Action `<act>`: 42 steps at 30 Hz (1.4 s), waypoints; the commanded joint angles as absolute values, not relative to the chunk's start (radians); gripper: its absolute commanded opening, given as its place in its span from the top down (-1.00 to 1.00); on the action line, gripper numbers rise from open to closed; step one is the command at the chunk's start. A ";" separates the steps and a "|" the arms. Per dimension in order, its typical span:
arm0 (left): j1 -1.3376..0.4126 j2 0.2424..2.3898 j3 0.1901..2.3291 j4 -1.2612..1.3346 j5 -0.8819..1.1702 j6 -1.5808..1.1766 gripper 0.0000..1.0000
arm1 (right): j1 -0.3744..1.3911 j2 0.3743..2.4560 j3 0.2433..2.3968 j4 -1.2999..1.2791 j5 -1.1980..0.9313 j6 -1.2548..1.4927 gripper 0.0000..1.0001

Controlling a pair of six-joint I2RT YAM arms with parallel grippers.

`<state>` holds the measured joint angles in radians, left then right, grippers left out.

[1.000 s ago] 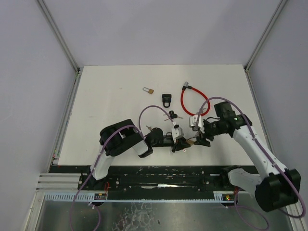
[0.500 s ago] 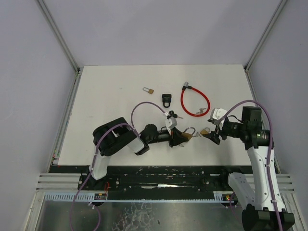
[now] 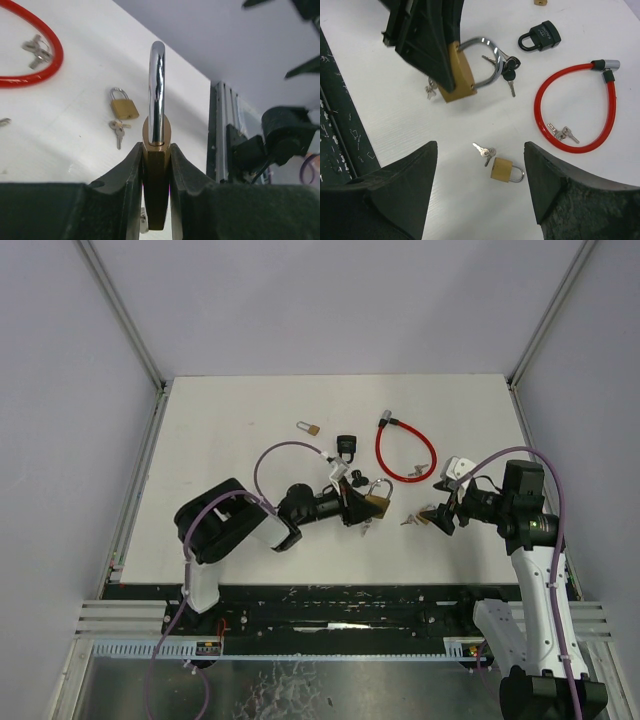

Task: Lock with the key
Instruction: Lock the lock, then place the lock at the center of the board.

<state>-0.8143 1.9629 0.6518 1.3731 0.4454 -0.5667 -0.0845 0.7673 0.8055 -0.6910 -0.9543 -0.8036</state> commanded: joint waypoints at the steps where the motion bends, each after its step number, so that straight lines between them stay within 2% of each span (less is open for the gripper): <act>1: -0.743 1.852 0.655 1.434 0.429 -0.761 1.00 | -0.090 0.758 0.803 -0.637 -0.945 -0.768 -0.51; 9: -0.583 1.776 0.701 1.171 0.435 -1.021 1.00 | -0.091 0.755 0.799 -0.631 -0.939 -0.765 -0.51; 14: -0.488 1.756 0.697 1.175 0.433 -1.134 1.00 | -0.091 0.743 0.793 -0.628 -0.930 -0.766 -0.51; 20: -0.382 1.722 0.707 1.085 0.377 -1.262 1.00 | -0.091 0.731 0.790 -0.625 -0.930 -0.765 -0.52; 24: -0.321 1.693 0.723 0.936 0.306 -1.327 1.00 | -0.091 0.731 0.786 -0.623 -0.932 -0.763 -0.53; 31: -0.237 1.722 0.923 0.507 0.253 -1.287 1.00 | -0.091 0.737 0.781 -0.616 -0.933 -0.762 -0.53; 38: -0.168 1.850 1.082 0.325 0.328 -1.262 1.00 | -0.090 0.747 0.774 -0.611 -0.929 -0.760 -0.54; 42: -0.159 1.893 1.179 0.107 0.257 -1.234 0.98 | -0.091 0.752 0.768 -0.605 -0.929 -0.757 -0.54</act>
<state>-0.1699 1.8786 1.0859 0.2890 0.2886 -1.2621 -0.0860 0.7483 0.7738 -0.6376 -0.9268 -0.7734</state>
